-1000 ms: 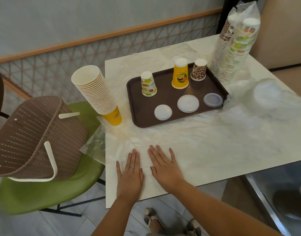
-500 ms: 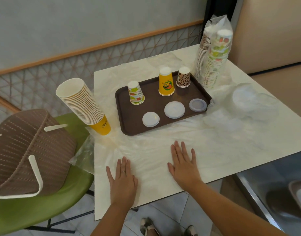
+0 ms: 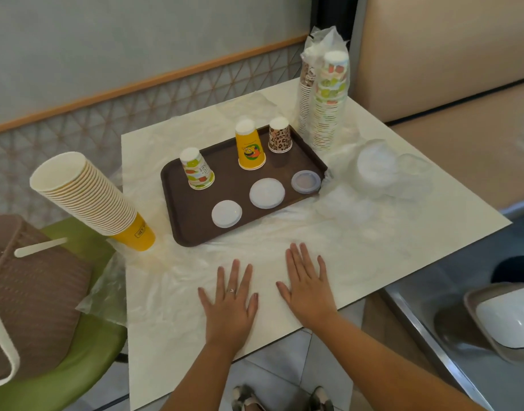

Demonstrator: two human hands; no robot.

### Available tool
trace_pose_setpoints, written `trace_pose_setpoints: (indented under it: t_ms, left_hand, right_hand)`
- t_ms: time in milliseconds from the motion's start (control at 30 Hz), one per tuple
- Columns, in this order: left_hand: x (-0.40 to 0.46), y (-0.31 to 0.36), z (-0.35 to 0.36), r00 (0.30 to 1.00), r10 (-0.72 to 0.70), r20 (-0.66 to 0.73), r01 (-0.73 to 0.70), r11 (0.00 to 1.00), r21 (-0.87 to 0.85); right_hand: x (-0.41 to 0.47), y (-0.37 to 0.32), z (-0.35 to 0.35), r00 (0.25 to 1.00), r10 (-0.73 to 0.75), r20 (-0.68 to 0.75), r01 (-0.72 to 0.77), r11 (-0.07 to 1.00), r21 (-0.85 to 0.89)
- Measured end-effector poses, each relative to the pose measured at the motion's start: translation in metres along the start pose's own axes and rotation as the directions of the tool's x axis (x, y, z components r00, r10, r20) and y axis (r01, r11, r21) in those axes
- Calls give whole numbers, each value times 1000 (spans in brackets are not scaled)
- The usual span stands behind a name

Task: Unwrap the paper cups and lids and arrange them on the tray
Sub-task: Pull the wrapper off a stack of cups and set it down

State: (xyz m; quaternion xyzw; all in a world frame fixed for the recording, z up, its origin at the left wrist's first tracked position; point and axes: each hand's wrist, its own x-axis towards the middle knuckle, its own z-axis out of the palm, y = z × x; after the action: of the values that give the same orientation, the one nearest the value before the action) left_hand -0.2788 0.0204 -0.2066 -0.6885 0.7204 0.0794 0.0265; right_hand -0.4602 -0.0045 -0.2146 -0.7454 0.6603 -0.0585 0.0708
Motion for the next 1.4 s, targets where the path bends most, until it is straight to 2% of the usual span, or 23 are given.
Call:
trace_pose_setpoints:
  t_ms: [267, 500, 633, 733, 933, 1000, 1100, 1267, 1333, 1400]
  left_hand:
    - [0, 2, -3, 1000, -11, 23, 10, 999, 52]
    - [0, 0, -1, 1000, -6, 13, 5, 1000, 23]
    - [2, -2, -1, 1000, -7, 0, 7, 1000, 25]
    - [2, -4, 1, 1000, -10, -17, 11, 1000, 11]
    - [2, -6, 6, 999, -31, -39, 30, 999, -20]
    - [2, -5, 3, 998, -37, -42, 35, 999, -34]
    - [3, -2, -3, 998, -47, -36, 44, 997, -67]
    - [4, 0, -4, 998, -56, -38, 54, 997, -63]
    - [3, 3, -8, 993, -54, -108, 44, 995, -91]
    - [4, 7, -16, 967, -60, -246, 18, 985, -171]
  right_hand:
    - [3, 57, -11, 987, 149, 59, -148, 989, -7]
    - [13, 99, -21, 996, 13, 89, -17, 999, 44]
    - [14, 115, -28, 997, 40, 66, -42, 999, 20]
    - [18, 129, -34, 988, 92, 123, -90, 996, -16]
    - [26, 150, -37, 985, 67, 162, -68, 998, 1]
    - [29, 150, -36, 989, 62, 131, -64, 998, 17]
    - [31, 142, -39, 997, 57, -46, -56, 998, 21]
    - [26, 135, -27, 944, 3, -330, 76, 971, 227]
    - [23, 124, -33, 913, 1, -408, 133, 945, 299]
    - [23, 108, -39, 886, -35, -462, 211, 918, 336]
